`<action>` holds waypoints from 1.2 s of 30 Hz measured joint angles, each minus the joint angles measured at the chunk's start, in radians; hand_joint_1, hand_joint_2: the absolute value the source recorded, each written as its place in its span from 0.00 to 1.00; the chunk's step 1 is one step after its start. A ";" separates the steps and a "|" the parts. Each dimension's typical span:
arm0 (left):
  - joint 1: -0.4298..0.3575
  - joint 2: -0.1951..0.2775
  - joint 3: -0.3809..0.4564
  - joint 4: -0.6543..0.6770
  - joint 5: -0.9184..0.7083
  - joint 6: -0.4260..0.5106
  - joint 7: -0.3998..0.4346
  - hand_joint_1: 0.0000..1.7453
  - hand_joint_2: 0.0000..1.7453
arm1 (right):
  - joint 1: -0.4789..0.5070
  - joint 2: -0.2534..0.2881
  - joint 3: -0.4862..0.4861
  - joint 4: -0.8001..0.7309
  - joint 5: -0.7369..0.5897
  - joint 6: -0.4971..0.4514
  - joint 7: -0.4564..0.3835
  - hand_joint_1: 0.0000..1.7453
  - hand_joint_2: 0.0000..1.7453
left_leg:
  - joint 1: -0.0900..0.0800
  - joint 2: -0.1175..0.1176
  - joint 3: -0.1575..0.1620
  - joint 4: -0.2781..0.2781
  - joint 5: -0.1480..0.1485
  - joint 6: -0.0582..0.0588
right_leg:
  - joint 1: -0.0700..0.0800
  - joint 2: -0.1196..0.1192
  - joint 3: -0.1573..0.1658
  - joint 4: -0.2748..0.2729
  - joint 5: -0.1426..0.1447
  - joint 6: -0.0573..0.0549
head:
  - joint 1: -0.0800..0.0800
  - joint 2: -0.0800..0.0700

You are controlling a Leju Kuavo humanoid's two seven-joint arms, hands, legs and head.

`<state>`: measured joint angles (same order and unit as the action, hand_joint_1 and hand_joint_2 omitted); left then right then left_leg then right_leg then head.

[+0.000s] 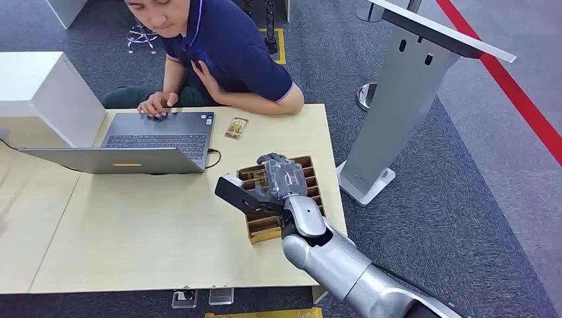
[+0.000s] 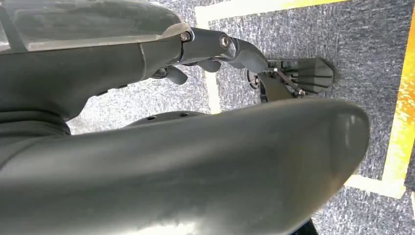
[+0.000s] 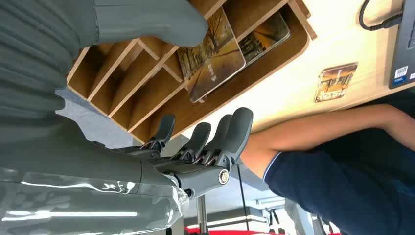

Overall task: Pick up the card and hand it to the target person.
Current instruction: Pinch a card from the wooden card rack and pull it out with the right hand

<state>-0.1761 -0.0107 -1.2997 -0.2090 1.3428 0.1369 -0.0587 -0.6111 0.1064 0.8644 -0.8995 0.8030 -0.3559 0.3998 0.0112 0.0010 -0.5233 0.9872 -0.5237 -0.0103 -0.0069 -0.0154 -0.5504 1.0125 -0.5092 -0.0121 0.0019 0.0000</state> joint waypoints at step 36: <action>0.001 0.000 0.000 0.000 0.001 -0.001 0.000 0.00 0.00 | 0.000 -0.005 -0.004 -0.024 0.003 0.001 0.011 0.87 1.00 | 0.000 0.000 0.000 0.000 0.000 0.000 | 0.000 0.000 0.000 0.000 0.000 0.000 | 0.000 0.000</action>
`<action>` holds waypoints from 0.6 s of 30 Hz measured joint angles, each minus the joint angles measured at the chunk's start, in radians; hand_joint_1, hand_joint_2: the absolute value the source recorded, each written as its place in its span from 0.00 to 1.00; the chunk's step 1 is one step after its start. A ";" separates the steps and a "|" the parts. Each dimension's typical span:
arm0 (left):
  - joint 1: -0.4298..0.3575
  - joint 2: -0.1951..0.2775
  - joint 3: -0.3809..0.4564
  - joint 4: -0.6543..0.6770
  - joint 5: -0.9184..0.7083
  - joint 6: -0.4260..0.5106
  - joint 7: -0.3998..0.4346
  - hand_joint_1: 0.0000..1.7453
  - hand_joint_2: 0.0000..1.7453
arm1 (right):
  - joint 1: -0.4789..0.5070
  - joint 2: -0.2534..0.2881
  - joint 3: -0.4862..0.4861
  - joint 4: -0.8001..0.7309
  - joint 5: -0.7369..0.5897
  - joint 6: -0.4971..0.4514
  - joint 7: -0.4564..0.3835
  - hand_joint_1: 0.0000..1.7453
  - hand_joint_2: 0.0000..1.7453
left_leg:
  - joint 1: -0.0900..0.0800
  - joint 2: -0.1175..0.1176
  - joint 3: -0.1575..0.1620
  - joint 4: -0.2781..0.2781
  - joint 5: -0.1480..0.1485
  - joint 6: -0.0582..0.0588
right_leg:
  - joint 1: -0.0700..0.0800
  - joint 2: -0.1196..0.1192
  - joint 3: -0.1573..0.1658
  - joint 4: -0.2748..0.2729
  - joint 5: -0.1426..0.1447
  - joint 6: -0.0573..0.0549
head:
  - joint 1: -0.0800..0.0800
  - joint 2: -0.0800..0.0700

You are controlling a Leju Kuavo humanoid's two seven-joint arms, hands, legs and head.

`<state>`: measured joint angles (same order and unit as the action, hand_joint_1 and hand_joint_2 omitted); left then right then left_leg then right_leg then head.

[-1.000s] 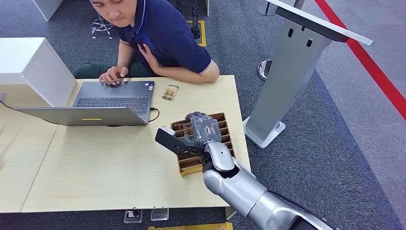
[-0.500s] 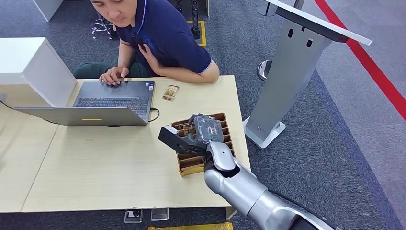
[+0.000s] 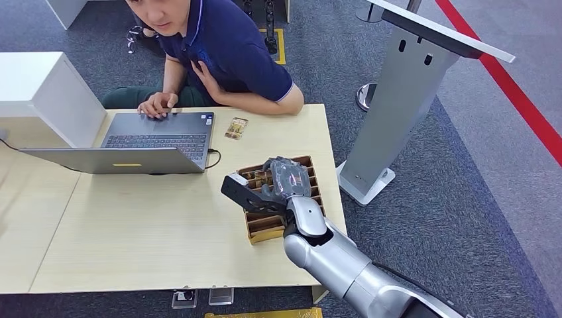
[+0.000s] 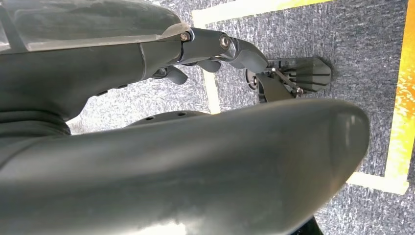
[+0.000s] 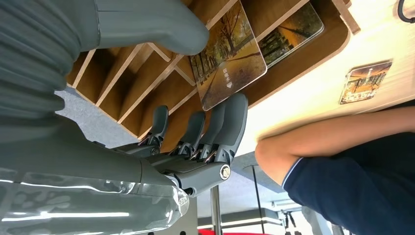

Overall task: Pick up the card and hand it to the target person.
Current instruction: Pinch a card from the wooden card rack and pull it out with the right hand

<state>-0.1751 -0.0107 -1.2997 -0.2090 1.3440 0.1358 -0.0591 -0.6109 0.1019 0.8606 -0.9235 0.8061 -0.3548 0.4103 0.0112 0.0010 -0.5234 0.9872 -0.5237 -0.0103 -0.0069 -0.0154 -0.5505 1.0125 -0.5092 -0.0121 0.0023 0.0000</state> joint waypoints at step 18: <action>0.000 0.000 0.000 0.000 0.002 0.000 0.000 0.00 0.00 | 0.000 -0.003 -0.003 -0.011 0.001 0.000 0.005 0.87 1.00 | 0.000 0.000 0.000 0.000 0.000 0.000 | 0.000 0.000 0.000 0.000 0.000 0.000 | 0.000 0.000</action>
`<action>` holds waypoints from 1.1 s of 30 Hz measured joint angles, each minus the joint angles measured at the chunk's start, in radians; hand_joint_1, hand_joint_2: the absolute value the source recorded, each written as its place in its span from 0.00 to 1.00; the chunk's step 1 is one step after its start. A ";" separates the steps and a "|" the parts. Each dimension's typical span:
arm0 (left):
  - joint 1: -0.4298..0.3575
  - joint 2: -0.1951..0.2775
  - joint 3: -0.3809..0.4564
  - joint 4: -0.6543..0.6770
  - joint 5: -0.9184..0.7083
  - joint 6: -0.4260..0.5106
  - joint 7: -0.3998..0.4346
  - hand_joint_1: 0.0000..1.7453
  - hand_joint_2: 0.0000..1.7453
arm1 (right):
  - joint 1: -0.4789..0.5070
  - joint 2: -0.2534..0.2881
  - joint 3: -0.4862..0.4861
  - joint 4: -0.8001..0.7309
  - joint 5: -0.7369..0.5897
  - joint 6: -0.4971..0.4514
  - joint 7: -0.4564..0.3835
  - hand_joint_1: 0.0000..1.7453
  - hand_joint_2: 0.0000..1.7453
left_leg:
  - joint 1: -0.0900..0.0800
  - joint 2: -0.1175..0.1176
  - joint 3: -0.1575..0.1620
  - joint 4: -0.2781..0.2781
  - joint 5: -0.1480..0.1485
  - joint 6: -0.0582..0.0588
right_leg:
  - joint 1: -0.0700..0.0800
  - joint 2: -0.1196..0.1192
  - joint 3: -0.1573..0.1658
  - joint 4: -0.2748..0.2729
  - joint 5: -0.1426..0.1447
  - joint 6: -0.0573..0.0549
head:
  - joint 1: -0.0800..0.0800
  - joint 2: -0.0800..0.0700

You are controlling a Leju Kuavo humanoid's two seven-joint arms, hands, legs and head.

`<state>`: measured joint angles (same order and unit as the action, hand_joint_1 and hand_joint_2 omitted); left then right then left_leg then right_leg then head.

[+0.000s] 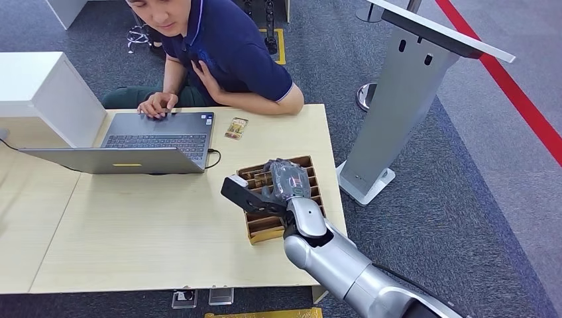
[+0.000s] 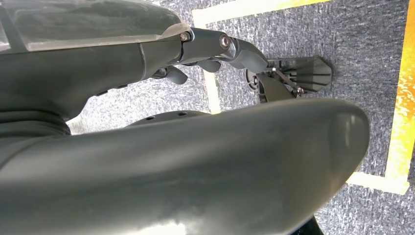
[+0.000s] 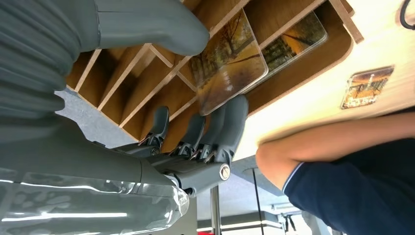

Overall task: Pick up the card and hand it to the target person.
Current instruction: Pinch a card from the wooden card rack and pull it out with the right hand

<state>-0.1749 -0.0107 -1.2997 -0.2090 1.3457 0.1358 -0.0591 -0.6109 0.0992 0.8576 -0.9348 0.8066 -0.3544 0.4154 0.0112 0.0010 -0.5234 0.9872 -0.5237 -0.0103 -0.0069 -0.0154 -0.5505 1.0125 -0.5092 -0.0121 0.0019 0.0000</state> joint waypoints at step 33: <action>0.000 0.000 0.000 0.000 0.002 0.000 -0.001 0.00 0.00 | 0.000 -0.006 -0.005 -0.028 0.004 0.000 0.003 0.87 1.00 | 0.000 0.000 0.000 0.000 0.000 0.000 | 0.000 0.000 0.000 0.000 0.000 0.000 | 0.000 0.000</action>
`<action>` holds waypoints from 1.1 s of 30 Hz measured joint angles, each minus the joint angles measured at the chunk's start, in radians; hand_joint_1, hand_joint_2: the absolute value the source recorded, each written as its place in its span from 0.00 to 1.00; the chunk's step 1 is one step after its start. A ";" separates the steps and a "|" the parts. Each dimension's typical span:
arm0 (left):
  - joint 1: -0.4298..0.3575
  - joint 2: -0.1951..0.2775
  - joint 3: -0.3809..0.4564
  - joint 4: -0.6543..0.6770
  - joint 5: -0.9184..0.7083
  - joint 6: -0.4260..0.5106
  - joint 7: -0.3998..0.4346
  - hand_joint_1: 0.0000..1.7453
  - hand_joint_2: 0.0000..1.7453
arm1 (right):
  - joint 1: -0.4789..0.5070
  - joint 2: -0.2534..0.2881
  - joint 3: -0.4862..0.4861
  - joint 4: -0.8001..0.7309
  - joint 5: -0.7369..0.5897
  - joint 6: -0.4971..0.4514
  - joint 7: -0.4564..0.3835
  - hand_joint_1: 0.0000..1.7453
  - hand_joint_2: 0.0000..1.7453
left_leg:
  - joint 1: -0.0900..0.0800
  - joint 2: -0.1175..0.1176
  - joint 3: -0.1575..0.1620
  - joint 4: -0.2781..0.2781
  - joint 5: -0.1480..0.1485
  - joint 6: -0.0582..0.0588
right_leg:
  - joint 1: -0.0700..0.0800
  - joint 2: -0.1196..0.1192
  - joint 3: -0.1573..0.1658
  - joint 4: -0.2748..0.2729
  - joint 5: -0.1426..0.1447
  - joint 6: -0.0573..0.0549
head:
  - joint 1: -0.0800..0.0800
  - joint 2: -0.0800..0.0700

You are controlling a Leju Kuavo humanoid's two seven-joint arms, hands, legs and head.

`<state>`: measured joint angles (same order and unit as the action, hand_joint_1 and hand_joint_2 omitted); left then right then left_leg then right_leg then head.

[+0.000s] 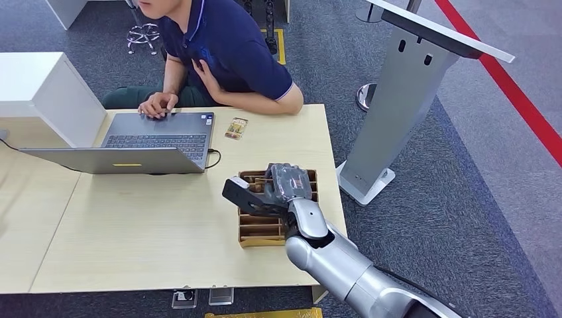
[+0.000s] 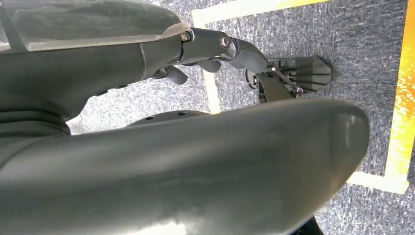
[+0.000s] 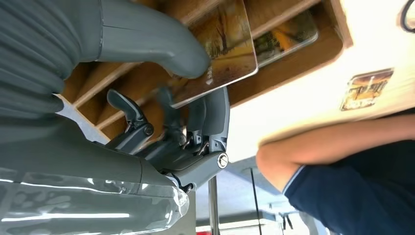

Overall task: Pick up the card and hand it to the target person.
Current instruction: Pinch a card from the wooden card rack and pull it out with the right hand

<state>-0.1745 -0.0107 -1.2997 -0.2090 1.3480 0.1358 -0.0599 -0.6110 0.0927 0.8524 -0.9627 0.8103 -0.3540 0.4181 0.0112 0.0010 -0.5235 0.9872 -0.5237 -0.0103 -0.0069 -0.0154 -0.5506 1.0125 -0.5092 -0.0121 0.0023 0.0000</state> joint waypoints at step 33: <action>-0.008 0.000 0.000 0.000 -0.002 0.002 -0.006 0.00 0.00 | -0.069 -0.044 -0.035 -0.152 -0.012 -0.057 -0.088 0.87 1.00 | 0.000 0.000 0.000 0.000 0.000 0.000 | 0.000 0.000 0.000 0.000 0.000 0.000 | 0.000 0.000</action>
<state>-0.1825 -0.0108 -1.2997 -0.2090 1.3458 0.1378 -0.0664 -0.6800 0.0483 0.8179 -1.1146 0.7980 -0.4112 0.3299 0.0112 0.0009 -0.5238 0.9872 -0.5237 -0.0103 -0.0069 -0.0155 -0.5505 1.0126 -0.5090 -0.0123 0.0022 0.0000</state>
